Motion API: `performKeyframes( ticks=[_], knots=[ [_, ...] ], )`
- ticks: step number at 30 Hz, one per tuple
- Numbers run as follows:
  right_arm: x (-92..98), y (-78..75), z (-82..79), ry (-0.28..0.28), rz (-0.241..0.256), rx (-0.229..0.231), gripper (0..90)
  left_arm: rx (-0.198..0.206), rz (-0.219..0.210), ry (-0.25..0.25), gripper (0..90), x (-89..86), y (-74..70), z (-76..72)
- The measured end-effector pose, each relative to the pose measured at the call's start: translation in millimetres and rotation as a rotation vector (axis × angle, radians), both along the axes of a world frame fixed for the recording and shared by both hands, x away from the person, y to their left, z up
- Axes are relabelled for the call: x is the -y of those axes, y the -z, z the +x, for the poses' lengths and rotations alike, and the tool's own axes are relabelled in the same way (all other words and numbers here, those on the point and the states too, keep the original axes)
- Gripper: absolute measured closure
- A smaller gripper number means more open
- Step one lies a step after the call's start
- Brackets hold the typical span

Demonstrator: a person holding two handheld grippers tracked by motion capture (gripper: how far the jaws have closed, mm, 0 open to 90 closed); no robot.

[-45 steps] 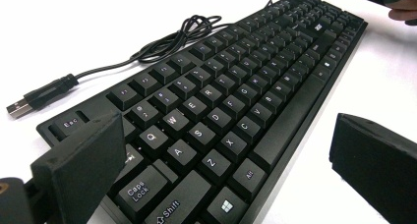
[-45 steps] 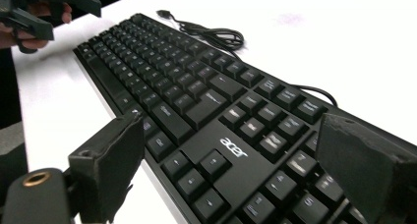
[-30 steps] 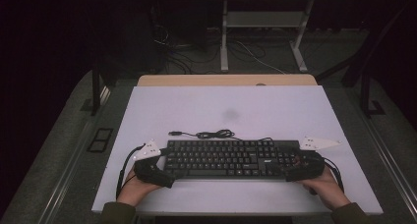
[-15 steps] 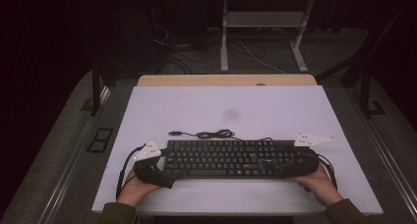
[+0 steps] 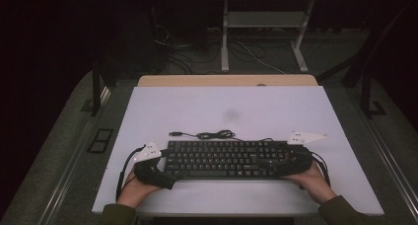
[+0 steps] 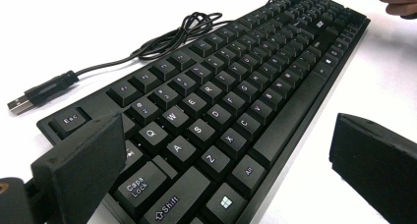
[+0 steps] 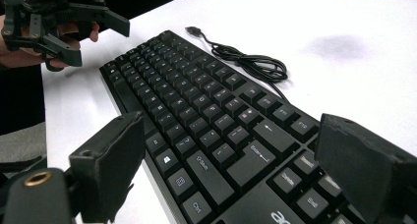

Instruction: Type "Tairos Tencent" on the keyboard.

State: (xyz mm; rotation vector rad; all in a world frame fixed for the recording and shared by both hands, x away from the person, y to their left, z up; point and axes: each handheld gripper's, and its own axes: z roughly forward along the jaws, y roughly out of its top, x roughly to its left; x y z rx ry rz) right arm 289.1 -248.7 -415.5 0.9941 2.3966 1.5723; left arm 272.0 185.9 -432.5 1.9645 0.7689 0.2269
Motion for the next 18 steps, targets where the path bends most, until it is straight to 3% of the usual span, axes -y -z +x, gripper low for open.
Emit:
performKeyframes(
  ticks=[18],
  knots=[
    [-17.1, 0.5, 6.0, -0.035, -0.007, -0.011, 15.0, 0.000, 0.001, 0.000, 0.0, -0.4, -0.1, -0.5]
  ],
)
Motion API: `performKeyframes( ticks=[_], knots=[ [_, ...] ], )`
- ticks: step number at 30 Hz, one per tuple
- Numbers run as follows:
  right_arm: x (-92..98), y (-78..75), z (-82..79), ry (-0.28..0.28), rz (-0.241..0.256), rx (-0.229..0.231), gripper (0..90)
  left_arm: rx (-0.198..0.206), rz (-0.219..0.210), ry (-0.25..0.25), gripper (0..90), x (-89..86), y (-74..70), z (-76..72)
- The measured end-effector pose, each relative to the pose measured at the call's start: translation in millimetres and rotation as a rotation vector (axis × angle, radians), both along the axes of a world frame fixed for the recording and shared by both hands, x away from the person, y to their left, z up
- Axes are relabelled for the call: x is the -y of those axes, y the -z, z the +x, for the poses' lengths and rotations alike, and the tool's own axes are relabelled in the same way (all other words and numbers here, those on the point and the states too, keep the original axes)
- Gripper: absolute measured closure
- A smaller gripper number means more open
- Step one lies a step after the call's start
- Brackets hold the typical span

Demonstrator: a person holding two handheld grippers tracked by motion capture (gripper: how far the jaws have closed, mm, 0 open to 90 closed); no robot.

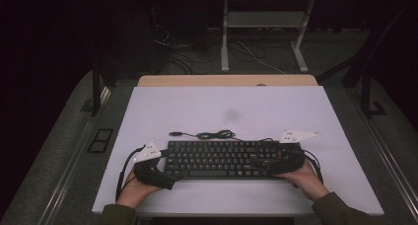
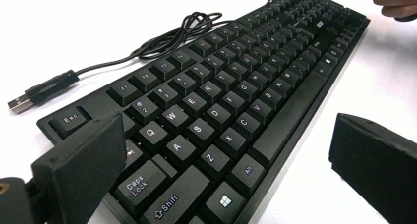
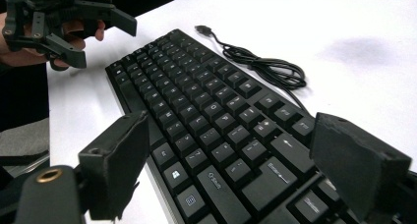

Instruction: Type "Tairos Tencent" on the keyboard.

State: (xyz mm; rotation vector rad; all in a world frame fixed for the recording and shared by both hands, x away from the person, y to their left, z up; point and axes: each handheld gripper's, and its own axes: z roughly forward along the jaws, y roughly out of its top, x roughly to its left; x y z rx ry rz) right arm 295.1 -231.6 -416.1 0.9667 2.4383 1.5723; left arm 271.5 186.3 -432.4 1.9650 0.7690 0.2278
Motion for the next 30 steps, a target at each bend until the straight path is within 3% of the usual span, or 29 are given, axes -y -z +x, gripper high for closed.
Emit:
performKeyframes(
  ticks=[11, 26, 30],
  knots=[
    [-11.3, 1.5, 4.0, -0.031, -0.017, 0.000, 25.2, 0.003, -0.003, 0.001, 0.0, 0.2, -0.7, -0.4],
    [-20.2, 7.3, 5.7, -0.082, -0.059, -0.020, 56.1, 0.003, -0.003, 0.002, 0.0, 0.9, -0.9, -0.7],
    [-21.3, 9.7, 6.0, -0.087, -0.102, -0.030, 68.1, 0.002, -0.001, 0.003, 0.0, 0.8, -0.7, -0.5]
  ],
)
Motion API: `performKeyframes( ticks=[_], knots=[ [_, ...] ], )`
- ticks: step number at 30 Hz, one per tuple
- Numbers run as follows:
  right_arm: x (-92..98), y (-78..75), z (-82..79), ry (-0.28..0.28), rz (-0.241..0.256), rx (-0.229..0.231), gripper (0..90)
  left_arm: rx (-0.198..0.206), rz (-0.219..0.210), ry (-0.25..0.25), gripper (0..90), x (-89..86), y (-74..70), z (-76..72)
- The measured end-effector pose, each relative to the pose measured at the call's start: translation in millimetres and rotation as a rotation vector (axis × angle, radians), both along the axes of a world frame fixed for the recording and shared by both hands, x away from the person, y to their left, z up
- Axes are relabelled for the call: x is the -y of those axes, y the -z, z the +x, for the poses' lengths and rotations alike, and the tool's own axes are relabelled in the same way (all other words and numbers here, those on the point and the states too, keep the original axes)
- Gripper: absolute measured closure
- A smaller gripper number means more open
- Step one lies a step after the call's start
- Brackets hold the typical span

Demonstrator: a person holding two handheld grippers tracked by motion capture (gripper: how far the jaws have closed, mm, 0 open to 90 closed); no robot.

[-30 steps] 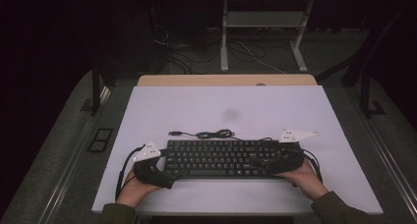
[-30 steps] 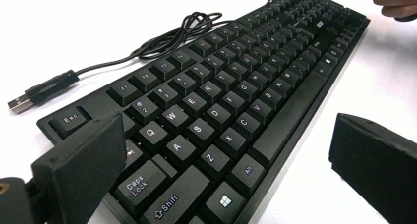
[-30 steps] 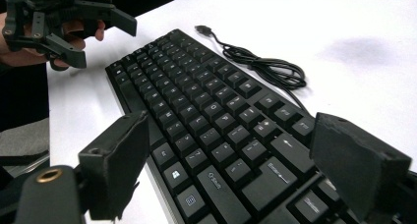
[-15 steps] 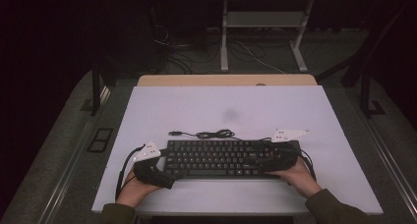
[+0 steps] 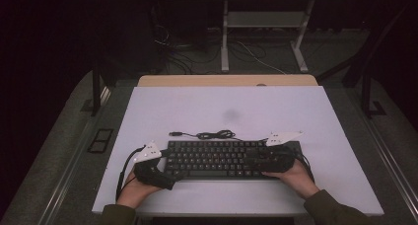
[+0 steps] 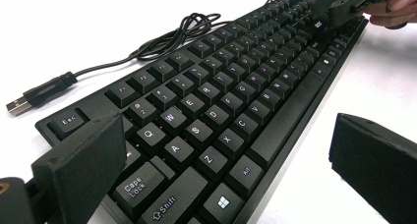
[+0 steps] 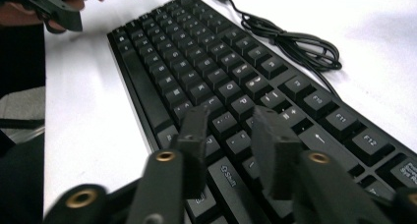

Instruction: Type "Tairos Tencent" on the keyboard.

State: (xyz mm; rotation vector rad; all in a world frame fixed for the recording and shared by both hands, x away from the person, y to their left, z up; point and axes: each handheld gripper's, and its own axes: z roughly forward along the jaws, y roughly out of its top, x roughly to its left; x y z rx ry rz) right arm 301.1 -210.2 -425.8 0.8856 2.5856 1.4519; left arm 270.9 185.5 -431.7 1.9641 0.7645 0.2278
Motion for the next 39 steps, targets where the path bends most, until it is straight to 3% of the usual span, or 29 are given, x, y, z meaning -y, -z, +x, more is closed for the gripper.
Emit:
performKeyframes(
  ticks=[7, 11, 32, 39],
  knots=[
    [-0.8, 3.5, 0.7, -0.013, -0.043, -0.014, 84.0, 0.000, -0.001, 0.000, 0.0, 0.3, -0.1, -0.3],
    [-1.8, 5.4, 1.1, -0.029, -0.061, -0.026, 88.7, 0.000, 0.000, 0.001, 0.0, 0.2, 0.1, 0.0],
    [-6.3, 13.6, 0.7, -0.044, -0.137, -0.045, 89.2, 0.000, 0.000, 0.003, 0.0, 0.7, 0.0, -0.3],
    [-6.1, 14.0, 0.9, -0.045, -0.132, -0.049, 89.2, 0.005, 0.005, 0.001, 0.0, 1.3, -1.4, 0.5]
  ],
)
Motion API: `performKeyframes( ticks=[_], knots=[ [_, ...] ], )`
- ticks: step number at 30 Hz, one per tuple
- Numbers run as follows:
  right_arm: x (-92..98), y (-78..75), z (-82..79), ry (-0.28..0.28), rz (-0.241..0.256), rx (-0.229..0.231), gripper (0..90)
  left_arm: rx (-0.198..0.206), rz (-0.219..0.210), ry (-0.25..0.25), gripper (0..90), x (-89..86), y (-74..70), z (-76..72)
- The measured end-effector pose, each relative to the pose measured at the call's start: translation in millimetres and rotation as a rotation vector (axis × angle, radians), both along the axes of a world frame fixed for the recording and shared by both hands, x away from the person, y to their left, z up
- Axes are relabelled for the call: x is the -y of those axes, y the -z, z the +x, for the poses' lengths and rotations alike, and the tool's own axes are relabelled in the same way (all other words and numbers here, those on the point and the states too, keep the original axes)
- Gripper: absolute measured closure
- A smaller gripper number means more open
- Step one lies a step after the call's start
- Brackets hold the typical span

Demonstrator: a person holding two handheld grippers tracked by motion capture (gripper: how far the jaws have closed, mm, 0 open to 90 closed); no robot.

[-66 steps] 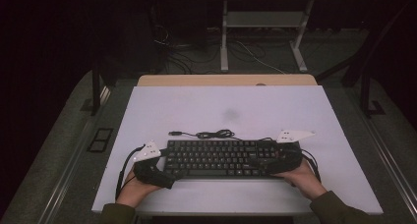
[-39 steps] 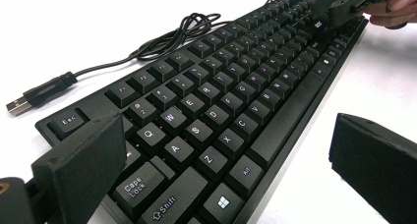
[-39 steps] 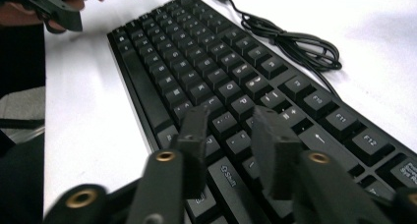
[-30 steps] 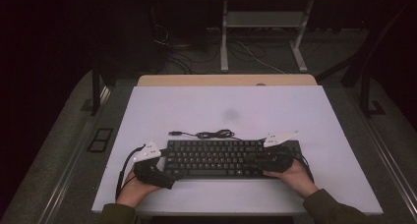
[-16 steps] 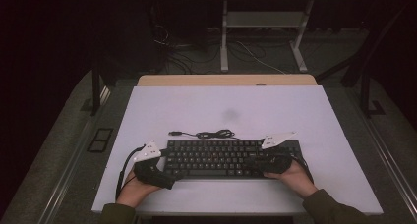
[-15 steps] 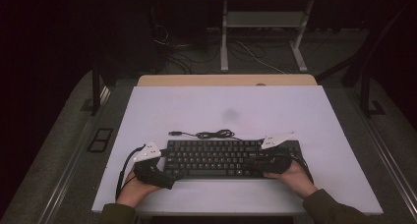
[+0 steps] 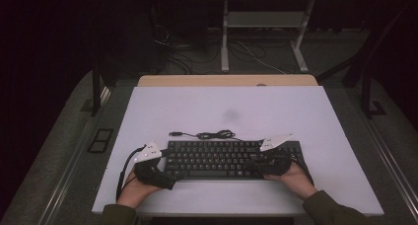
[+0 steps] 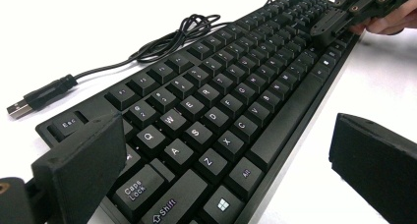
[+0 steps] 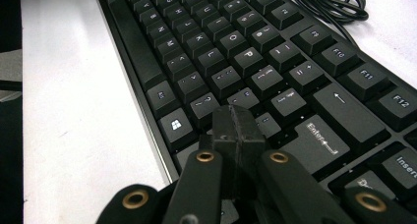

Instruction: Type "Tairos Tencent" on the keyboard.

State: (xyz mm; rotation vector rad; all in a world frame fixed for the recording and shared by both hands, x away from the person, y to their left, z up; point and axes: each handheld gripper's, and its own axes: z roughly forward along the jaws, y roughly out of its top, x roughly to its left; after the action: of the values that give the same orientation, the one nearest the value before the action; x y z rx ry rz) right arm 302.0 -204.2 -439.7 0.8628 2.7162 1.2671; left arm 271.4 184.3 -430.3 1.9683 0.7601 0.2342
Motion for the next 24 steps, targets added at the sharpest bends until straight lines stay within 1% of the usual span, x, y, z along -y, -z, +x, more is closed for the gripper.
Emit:
performKeyframes(
  ticks=[5, 11, 12, 16, 24],
  knots=[
    [0.1, 0.1, 0.1, -0.003, -0.001, 0.004, 89.2, 0.001, 0.006, -0.001, 0.0, 2.2, -1.1, 2.0],
    [0.1, 0.2, 0.1, -0.002, 0.001, 0.002, 89.3, 0.007, 0.004, -0.002, 0.0, 8.9, -2.6, 6.4],
    [0.2, 0.2, 0.1, -0.002, 0.001, 0.001, 89.3, 0.009, 0.010, 0.002, 0.0, 9.6, -3.0, 7.4],
    [0.0, 0.1, 0.2, -0.003, -0.001, 0.003, 89.3, 0.011, 0.006, -0.002, 0.0, 13.0, -4.0, 10.8],
    [-0.2, -0.1, -0.1, -0.001, -0.002, 0.003, 89.2, 0.012, -0.004, -0.005, 4.7, 16.7, -6.1, 17.4]
  ],
)
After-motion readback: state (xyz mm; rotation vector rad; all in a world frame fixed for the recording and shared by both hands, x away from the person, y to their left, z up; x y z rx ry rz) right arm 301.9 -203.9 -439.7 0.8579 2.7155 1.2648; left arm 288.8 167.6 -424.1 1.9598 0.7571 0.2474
